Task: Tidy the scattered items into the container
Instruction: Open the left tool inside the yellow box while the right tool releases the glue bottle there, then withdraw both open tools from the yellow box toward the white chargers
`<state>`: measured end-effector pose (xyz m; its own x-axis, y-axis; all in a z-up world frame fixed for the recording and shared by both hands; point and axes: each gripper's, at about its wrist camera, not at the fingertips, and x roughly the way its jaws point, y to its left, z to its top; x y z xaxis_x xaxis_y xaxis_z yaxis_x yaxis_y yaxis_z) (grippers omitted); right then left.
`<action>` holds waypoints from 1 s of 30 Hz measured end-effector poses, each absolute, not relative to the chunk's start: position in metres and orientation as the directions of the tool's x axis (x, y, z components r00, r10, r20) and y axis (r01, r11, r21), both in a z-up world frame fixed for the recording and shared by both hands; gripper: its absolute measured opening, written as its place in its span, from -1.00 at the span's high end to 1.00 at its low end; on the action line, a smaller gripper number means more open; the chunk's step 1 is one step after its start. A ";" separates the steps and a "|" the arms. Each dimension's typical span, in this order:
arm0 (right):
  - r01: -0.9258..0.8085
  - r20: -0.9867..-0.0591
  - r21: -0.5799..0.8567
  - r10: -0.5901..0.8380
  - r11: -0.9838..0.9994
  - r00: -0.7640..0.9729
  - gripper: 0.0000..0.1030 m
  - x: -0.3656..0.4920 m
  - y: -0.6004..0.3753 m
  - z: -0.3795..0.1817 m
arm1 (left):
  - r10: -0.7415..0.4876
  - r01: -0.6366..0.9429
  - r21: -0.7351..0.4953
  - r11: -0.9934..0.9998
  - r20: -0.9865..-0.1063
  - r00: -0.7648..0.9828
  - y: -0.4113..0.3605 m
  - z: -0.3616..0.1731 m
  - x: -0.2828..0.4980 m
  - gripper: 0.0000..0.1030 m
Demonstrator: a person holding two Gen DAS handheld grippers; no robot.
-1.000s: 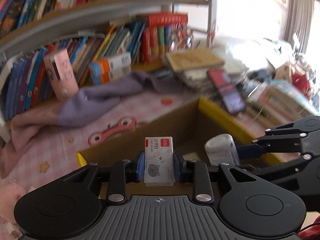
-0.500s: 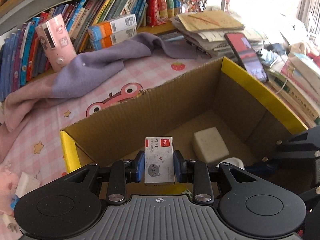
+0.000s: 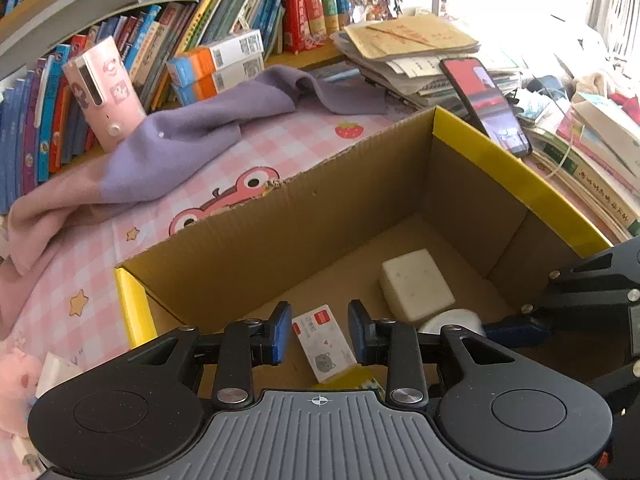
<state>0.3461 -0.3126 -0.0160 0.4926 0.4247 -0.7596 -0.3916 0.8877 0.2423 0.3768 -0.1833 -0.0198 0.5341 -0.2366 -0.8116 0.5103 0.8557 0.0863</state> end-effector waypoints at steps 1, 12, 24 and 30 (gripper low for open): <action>-0.388 -0.756 0.246 0.427 0.888 0.496 0.22 0.346 -0.313 -0.016 | -0.240 0.508 0.085 0.857 -0.807 0.539 -0.182 -0.018 0.374 0.39; -0.339 -0.696 0.202 0.378 0.919 0.611 0.06 0.328 -0.314 0.005 | -0.272 0.469 0.091 0.878 -0.712 0.647 -0.159 0.023 0.325 0.11; -0.207 -0.577 0.125 0.241 0.970 0.781 0.02 0.258 -0.306 0.039 | -0.270 0.394 0.085 0.915 -0.596 0.756 -0.111 0.058 0.240 -0.14; -0.124 -0.523 0.047 0.131 0.991 0.842 -0.14 0.214 -0.293 0.050 | -0.250 0.342 0.080 0.936 -0.533 0.808 -0.077 0.056 0.203 -0.22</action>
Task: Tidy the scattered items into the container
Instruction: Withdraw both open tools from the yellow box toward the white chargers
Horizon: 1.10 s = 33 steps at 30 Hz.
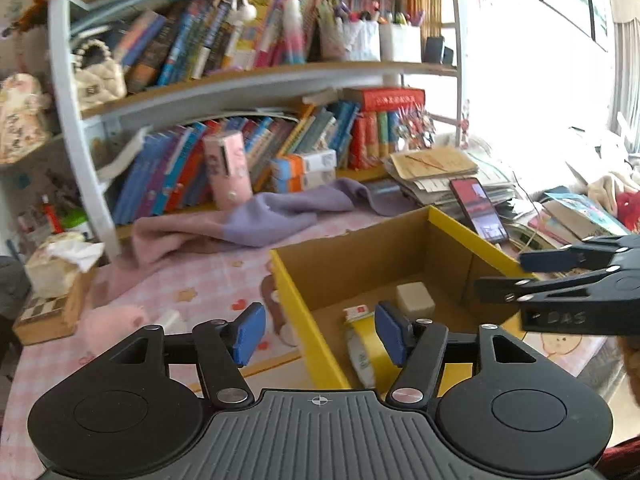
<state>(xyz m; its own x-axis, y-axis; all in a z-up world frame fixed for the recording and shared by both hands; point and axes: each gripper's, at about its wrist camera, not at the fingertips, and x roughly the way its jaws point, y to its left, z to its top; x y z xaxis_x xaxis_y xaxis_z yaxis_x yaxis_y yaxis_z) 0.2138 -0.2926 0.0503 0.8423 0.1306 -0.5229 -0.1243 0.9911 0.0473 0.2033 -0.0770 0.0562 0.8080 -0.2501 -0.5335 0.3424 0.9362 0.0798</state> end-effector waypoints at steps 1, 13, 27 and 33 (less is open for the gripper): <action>-0.114 -0.519 0.032 0.114 0.993 0.847 -0.17 0.207 -0.289 0.051 | -0.252 0.341 0.072 0.937 -0.534 0.807 -0.071 0.055 0.199 -0.23; 0.008 -0.506 -0.053 -0.034 0.999 0.862 -0.46 0.116 -0.239 0.047 | -0.294 0.355 0.004 0.935 -0.552 0.780 -0.011 0.037 0.129 -0.47; 0.007 -0.562 -0.044 -0.030 0.999 0.827 -0.64 0.057 -0.167 0.031 | -0.253 0.338 0.047 0.940 -0.571 0.781 0.046 0.028 0.068 -0.74; -0.045 -0.601 -0.036 0.015 0.998 0.799 -0.71 0.057 -0.142 0.026 | -0.227 0.315 0.053 0.947 -0.585 0.779 0.065 0.025 0.060 -0.82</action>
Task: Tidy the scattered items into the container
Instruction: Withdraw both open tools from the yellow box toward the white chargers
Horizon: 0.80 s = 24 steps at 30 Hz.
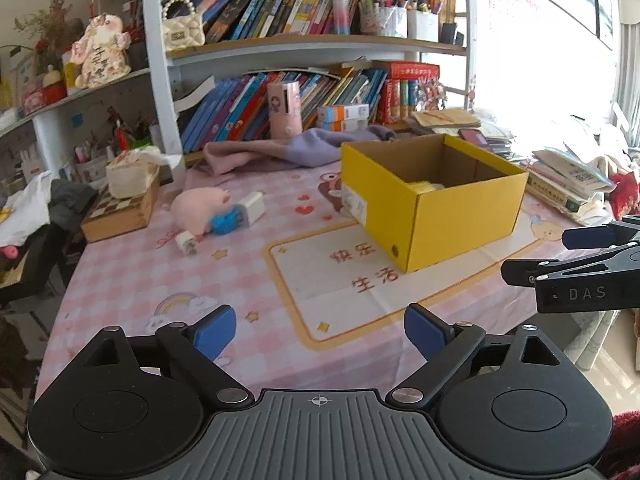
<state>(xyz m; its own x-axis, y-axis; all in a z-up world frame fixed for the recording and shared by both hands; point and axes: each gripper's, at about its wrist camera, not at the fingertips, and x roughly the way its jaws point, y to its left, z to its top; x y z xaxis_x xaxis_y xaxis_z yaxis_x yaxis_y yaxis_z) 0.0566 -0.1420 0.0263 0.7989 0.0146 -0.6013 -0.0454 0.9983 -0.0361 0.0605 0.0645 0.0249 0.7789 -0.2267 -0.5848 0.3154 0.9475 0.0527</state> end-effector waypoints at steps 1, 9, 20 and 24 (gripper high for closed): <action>-0.062 -0.602 -0.040 0.025 0.997 0.798 -0.73 0.056 -0.137 0.026 | -0.223 0.311 0.053 0.949 -0.583 0.781 0.068 0.025 0.059 -0.83; -0.176 -0.597 -0.080 0.094 0.981 0.796 -0.81 0.059 -0.099 0.030 | -0.181 0.254 0.048 0.966 -0.578 0.796 0.094 0.025 0.050 -0.88; -0.283 -0.600 -0.081 0.180 0.956 0.779 -0.84 0.068 -0.064 0.035 | -0.121 0.163 0.021 0.986 -0.579 0.806 0.126 0.024 0.045 -0.88; -0.309 -0.600 -0.091 0.195 0.947 0.776 -0.84 0.070 -0.056 0.037 | -0.114 0.149 0.013 0.989 -0.580 0.806 0.130 0.024 0.045 -0.88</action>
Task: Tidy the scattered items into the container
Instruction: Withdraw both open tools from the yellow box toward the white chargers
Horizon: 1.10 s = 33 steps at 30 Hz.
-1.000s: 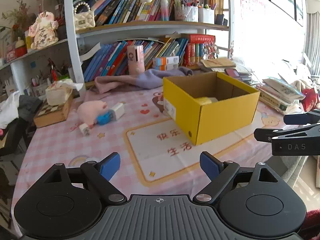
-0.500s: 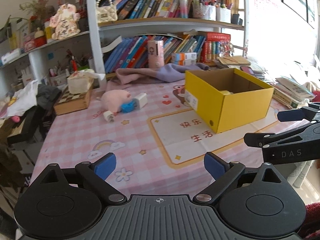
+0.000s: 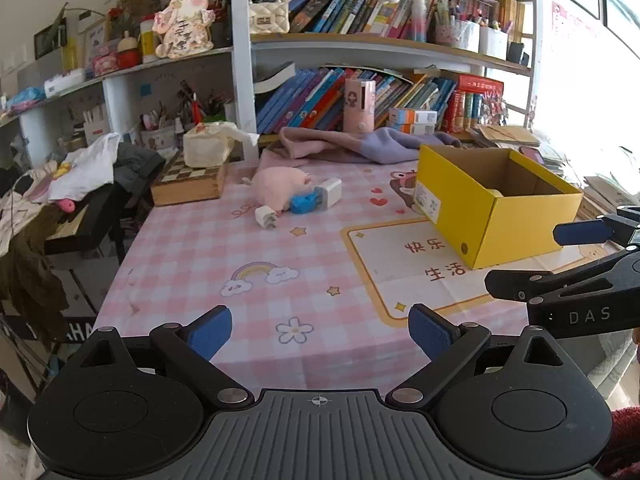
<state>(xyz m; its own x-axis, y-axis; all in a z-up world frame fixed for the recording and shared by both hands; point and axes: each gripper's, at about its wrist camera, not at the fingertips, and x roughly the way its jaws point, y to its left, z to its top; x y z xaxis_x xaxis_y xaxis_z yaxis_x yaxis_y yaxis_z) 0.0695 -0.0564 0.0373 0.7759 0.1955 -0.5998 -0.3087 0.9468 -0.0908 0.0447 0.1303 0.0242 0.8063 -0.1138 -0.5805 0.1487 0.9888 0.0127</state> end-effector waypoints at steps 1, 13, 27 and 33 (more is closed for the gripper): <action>-0.312 -0.599 -0.091 0.198 0.946 0.776 -0.84 0.071 -0.055 0.038 | -0.112 0.147 0.014 0.989 -0.577 0.809 0.131 0.025 0.044 -0.88; -0.360 -0.613 -0.092 0.232 0.928 0.755 -0.84 0.092 -0.048 0.028 | -0.092 0.129 0.023 0.991 -0.587 0.805 0.132 0.017 0.064 -0.88; -0.364 -0.650 -0.055 0.243 0.930 0.720 -0.76 0.167 -0.049 0.017 | -0.123 0.185 0.034 0.982 -0.629 0.767 0.119 0.001 0.127 -0.88; -0.400 -0.669 -0.052 0.265 0.915 0.694 -0.65 0.210 -0.046 0.013 | -0.126 0.182 0.024 0.983 -0.635 0.763 0.117 -0.003 0.166 -0.88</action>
<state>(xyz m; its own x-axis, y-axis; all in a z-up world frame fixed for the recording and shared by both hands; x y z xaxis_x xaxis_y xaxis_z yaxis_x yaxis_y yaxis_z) 0.2099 -0.0458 0.0128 0.6940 0.2651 -0.6694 -0.3996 0.9152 -0.0519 0.1663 0.1167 -0.0027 0.7625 -0.1257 -0.6347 0.1818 0.9831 0.0236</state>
